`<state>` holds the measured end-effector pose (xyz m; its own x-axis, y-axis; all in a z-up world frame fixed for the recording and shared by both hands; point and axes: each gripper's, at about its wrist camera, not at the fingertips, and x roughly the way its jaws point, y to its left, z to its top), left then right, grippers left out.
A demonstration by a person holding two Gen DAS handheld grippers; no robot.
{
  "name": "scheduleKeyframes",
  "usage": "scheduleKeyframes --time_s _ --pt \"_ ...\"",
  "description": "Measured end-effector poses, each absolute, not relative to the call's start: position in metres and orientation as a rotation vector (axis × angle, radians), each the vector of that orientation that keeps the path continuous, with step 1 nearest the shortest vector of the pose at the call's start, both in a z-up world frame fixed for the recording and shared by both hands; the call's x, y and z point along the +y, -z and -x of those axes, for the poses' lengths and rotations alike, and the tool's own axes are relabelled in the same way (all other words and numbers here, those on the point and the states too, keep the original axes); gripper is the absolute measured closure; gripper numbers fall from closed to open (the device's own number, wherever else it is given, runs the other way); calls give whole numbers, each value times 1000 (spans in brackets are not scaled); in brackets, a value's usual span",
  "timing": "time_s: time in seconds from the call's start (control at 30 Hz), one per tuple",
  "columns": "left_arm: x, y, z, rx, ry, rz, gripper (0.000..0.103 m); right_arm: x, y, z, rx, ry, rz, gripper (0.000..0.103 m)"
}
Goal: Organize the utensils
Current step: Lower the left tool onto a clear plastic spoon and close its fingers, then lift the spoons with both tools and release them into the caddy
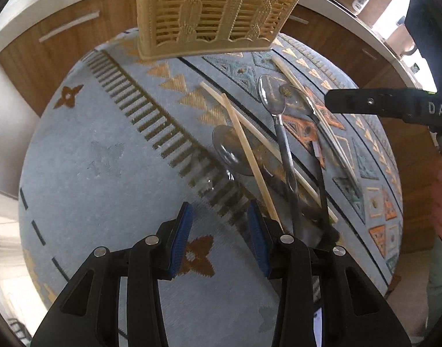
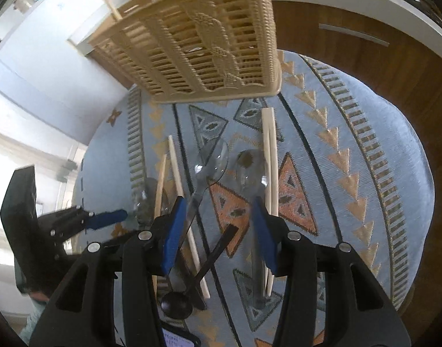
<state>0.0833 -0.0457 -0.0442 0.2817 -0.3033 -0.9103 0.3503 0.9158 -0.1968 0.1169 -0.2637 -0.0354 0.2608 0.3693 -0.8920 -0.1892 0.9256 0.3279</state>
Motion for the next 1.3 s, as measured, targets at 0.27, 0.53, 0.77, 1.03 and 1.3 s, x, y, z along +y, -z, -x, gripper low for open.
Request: scheduleKeyframes --time_s 0.27,0.53,0.77,1.03,1.3 --pt "-71 42 -79 1178 377 -171 65 -244 47 -138 1256 -367 -174 59" --pt "-75 43 -73 1113 350 -274 79 -218 61 -158 1262 -338 -146 59" --pt "-50 40 -80 1108 338 -212 87 -203 78 -167 1284 -309 -109 59" --pt "-29 39 -95 1077 298 -142 88 -168 84 -161 1268 -276 39 63" --pt "-23 46 -104 1115 329 -119 63 -167 87 -163 1281 -274 46 66"
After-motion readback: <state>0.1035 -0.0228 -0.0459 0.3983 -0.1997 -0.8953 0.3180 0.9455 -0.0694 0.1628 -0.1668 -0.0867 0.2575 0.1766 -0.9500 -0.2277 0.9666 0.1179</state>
